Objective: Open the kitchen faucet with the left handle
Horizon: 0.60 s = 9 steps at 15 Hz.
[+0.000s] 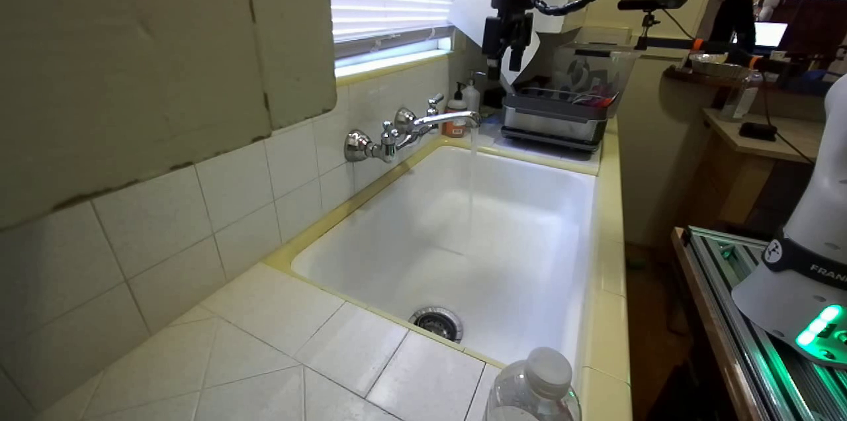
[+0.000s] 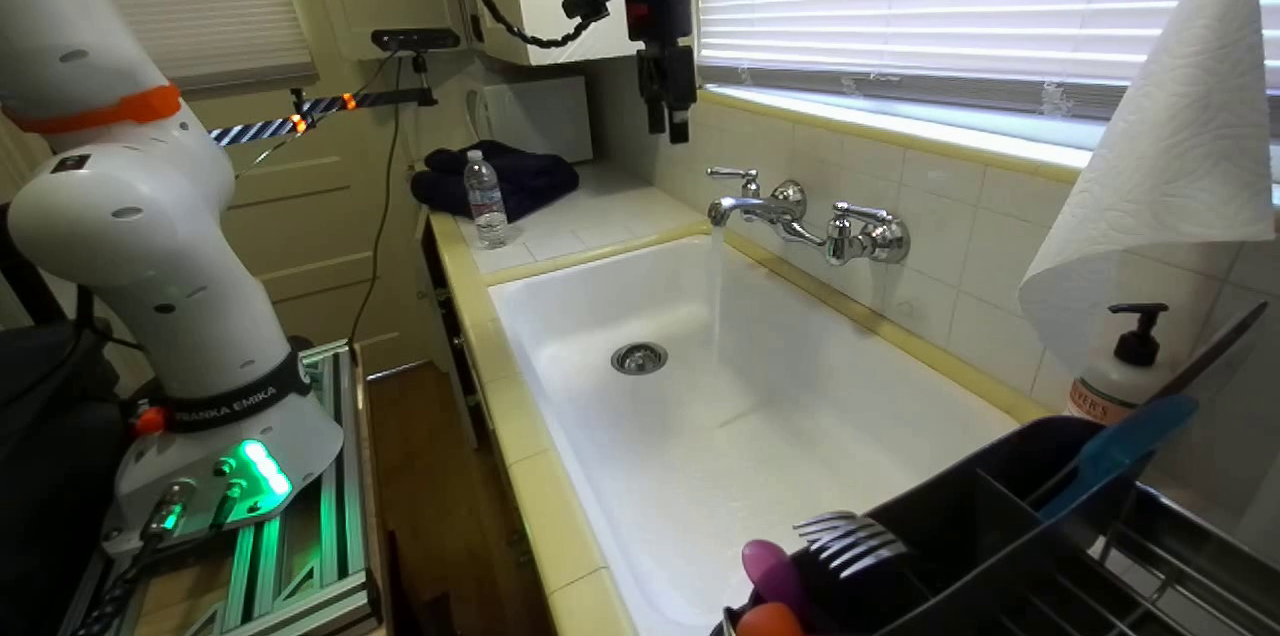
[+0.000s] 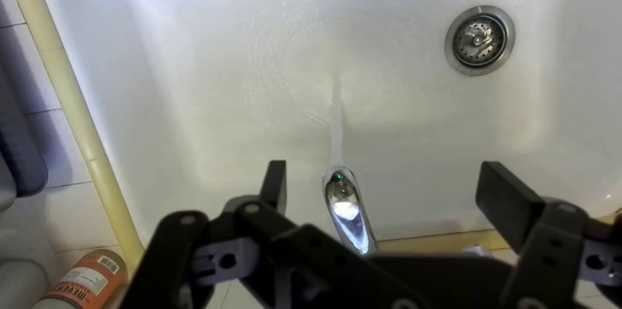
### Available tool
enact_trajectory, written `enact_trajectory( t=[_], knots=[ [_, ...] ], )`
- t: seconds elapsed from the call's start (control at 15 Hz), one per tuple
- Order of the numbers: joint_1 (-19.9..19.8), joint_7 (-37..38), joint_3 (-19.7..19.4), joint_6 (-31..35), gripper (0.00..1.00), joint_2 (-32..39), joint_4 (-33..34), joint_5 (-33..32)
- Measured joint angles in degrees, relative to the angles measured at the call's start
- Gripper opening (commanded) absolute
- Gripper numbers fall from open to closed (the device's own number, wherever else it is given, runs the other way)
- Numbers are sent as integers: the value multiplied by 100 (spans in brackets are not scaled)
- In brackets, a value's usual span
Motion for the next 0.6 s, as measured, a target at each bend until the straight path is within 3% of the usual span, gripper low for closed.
enact_trajectory(
  t=[0.6],
  knots=[
    [0,-7,1,14,100,-43,-48,0]
  ],
)
